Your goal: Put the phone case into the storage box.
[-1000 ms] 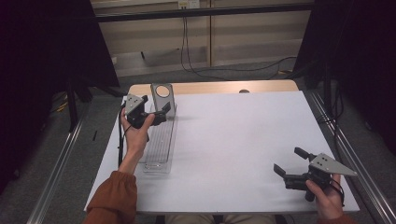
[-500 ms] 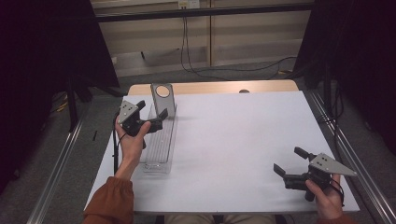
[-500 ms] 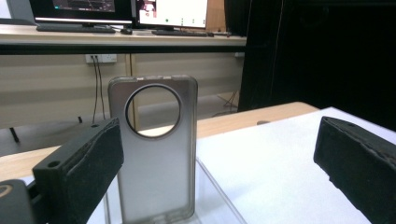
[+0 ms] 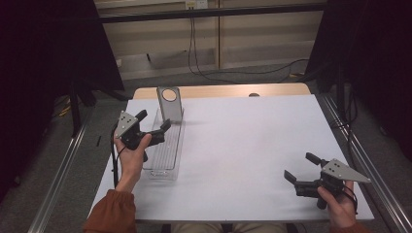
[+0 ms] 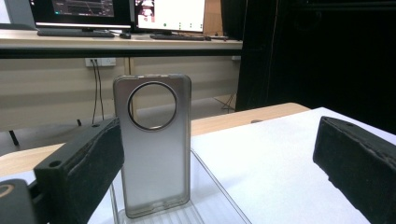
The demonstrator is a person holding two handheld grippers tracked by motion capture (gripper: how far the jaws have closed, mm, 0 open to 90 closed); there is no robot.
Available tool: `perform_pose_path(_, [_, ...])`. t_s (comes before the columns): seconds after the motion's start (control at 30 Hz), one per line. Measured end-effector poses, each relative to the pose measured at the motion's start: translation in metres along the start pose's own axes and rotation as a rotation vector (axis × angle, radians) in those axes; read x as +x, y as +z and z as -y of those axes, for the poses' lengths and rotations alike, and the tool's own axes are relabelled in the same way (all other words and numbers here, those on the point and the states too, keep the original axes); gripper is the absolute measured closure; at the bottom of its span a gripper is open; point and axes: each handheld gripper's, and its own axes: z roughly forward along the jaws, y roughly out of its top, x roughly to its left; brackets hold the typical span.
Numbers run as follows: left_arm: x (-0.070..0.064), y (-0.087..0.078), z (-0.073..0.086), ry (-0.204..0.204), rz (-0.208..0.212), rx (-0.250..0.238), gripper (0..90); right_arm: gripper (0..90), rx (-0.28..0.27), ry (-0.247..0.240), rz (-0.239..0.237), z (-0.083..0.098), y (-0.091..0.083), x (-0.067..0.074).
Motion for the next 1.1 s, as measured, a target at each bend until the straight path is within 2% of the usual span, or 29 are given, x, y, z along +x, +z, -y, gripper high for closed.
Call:
perform_pose_path(0.03, [-0.001, -0.001, 0.000, -0.007, 0.006, -0.013, 2.2, 0.0, 0.001, -0.002, -0.001, 0.000, 0.000, 0.000])
perform_pose_path(0.17, [-0.001, -0.005, 0.001, 0.023, 0.004, -0.001, 2.2, 0.0, 0.000, 0.001, 0.003, 0.000, 0.001, 0.000])
perform_pose_path(0.4, [-0.002, -0.015, 0.005, -0.009, 0.008, -0.018, 2.1, 0.0, -0.001, -0.002, 0.004, 0.000, 0.000, 0.000])
perform_pose_path(0.57, [0.000, -0.024, 0.009, 0.006, 0.007, -0.009, 2.2, 0.0, -0.001, -0.002, 0.004, 0.000, 0.000, 0.000])
perform_pose_path(0.6, [-0.001, -0.025, 0.009, -0.002, 0.004, -0.012, 2.1, 0.0, -0.002, -0.003, 0.004, 0.000, 0.000, 0.000])
perform_pose_path(0.63, [0.000, -0.027, 0.010, 0.010, 0.007, -0.005, 2.1, 0.0, -0.002, -0.003, 0.004, 0.000, 0.000, 0.000])
perform_pose_path(0.7, [-0.002, -0.030, 0.012, -0.015, 0.003, -0.019, 2.2, 0.0, -0.002, -0.004, 0.003, 0.000, 0.000, 0.000])
perform_pose_path(0.8, [0.000, -0.037, 0.014, 0.006, 0.002, -0.003, 2.1, 0.0, -0.004, -0.006, 0.005, 0.000, 0.000, -0.001])
perform_pose_path(1.1, [-0.004, -0.055, 0.024, 0.005, 0.001, -0.005, 2.2, 0.0, -0.003, -0.005, 0.011, 0.000, 0.000, 0.000])
